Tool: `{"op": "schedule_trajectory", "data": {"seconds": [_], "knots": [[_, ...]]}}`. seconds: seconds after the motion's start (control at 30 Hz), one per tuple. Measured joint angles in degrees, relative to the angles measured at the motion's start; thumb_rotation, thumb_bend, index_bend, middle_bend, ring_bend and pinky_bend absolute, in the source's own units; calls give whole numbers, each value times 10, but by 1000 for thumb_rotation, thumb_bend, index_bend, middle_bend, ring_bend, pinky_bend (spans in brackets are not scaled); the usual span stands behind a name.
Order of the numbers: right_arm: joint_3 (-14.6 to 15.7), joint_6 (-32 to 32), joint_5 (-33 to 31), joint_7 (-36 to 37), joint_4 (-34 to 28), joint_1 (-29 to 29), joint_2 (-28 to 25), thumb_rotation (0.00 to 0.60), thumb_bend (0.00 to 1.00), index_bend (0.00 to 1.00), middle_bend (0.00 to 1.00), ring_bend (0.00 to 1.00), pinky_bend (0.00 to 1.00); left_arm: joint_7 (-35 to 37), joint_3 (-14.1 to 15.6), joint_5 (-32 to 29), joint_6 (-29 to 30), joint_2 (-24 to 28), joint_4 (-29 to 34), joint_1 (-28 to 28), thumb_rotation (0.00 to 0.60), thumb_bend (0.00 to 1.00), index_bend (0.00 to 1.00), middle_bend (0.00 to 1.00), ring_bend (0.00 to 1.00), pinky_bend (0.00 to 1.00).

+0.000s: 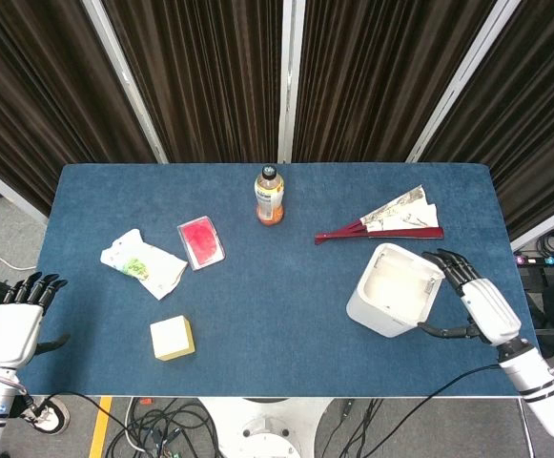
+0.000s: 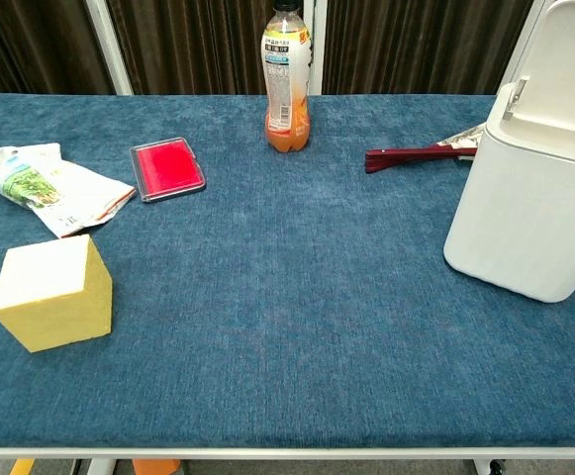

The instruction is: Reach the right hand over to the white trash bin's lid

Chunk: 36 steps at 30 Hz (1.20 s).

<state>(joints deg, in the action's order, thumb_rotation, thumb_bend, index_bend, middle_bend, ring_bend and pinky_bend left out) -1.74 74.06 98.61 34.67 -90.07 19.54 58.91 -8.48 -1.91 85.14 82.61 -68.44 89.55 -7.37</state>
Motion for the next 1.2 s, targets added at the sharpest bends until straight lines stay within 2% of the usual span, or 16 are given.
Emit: {"op": "schedule_trajectory", "data": {"seconds": [0.33,0.73,1.2], "knots": [[34,-28,24,-25,-21,15,-5,493,85,0,115,0,0,2,1,0,2,1,0,2,600,84,185,153,79,163],[56,-34,40,-52,-40,24,-6,493,89,0,116,0,0,9,2,-2,4,-1,-6,5,600,84,185,153,79,163],[71,-60,29,-61,-37,35,3,492,92,0,124,0,0,10,1,-2,7,0,-6,6,600,84,185,153,78,163]]}}
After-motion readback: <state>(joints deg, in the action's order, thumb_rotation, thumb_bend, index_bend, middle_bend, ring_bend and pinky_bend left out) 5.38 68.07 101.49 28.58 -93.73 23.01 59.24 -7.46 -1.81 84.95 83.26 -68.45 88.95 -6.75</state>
